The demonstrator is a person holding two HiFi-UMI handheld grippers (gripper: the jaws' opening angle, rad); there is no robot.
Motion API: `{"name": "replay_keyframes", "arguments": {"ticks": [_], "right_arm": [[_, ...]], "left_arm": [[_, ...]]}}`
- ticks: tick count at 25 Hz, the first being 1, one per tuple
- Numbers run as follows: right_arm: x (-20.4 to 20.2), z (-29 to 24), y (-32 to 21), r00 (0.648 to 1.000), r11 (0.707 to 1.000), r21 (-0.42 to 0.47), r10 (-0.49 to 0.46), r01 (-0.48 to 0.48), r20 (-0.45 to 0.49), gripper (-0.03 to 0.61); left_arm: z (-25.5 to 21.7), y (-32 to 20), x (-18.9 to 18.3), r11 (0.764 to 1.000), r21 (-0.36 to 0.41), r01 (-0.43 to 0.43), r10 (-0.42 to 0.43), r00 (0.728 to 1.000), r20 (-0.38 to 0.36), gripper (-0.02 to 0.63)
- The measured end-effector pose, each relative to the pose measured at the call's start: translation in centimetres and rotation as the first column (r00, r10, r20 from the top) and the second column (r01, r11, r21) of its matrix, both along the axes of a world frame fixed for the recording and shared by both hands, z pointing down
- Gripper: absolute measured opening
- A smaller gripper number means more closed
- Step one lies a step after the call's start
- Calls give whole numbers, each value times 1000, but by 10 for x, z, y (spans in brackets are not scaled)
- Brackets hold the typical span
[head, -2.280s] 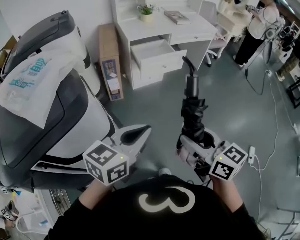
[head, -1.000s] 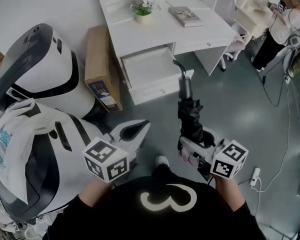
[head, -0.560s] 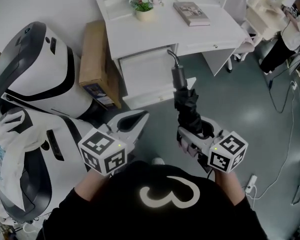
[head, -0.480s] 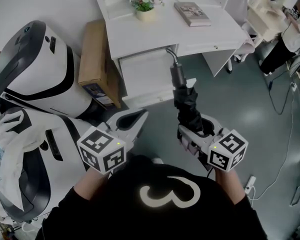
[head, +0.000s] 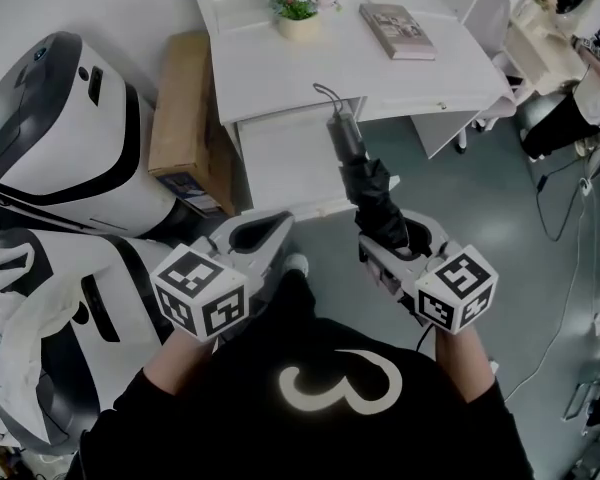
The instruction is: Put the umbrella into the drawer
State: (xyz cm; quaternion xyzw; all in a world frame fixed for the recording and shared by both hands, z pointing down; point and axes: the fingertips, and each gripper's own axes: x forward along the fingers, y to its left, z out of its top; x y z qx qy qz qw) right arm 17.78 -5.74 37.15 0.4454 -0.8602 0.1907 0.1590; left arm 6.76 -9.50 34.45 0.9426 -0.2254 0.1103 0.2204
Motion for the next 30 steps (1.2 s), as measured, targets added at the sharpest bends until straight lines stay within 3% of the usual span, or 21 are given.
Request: {"name": "replay_keyframes", "arguments": {"ticks": [7,12,16,23,30], "right_arm": [[0,22,-84,986,995,-61,-82,74,-145,206],[-12,54,-135,960,976,-154,-186,156,-207,206],[-22,84,-165,901,941,-224,-314,254,-298,206],[-45,126,-188,795,851,-350,-505,392,-337,206],[-45,168,-207,682,783,-436,-610,443,-404,206]], "left_arm": [[14,-80,-8,998,-52,37,-36,999,19,6],[37,-131,-24,984,-154,91,-91,996,9,6],[57,-163,-41,972,-197,130,-126,992,30,8],[80,-197,-72,954,-231,189,-179,982,64,6],[101,-204,-90,934,-269,234,-214,972,99,8]]}}
